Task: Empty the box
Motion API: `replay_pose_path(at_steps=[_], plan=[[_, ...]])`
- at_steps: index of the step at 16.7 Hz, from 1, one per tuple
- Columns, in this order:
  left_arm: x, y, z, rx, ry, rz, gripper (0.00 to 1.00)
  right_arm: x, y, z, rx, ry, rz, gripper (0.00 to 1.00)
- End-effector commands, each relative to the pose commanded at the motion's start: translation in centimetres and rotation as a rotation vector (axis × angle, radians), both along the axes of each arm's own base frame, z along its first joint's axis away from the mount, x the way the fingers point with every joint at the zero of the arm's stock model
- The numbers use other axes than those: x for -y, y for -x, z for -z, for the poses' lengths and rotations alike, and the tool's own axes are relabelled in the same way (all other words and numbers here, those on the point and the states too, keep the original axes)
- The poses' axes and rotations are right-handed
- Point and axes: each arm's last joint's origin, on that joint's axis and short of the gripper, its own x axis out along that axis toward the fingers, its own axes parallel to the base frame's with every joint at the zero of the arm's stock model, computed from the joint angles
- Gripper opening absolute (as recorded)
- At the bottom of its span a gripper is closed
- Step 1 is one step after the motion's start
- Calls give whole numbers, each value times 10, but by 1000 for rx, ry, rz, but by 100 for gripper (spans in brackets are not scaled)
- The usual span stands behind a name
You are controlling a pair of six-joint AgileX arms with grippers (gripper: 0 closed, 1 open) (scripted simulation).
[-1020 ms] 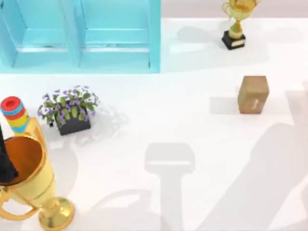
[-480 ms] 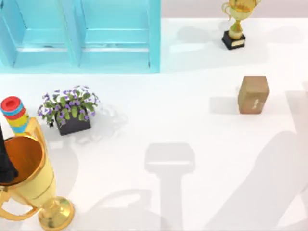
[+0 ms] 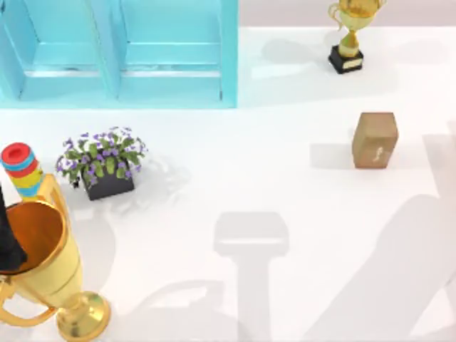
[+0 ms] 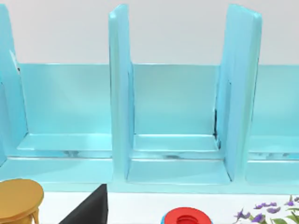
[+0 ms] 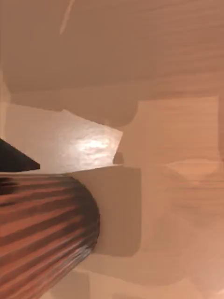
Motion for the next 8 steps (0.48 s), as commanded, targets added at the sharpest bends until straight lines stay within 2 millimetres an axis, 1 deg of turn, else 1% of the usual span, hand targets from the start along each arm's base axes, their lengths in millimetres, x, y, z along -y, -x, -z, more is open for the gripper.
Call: replay_pose_path(at_steps=[5,6,8], plan=[[0,0,0,0,0,0,100,0,0,0,0,0,0,2],[0,0,0,0,0,0,100,0,0,0,0,0,0,0],[0,0,0,0,0,0,100,0,0,0,0,0,0,0]])
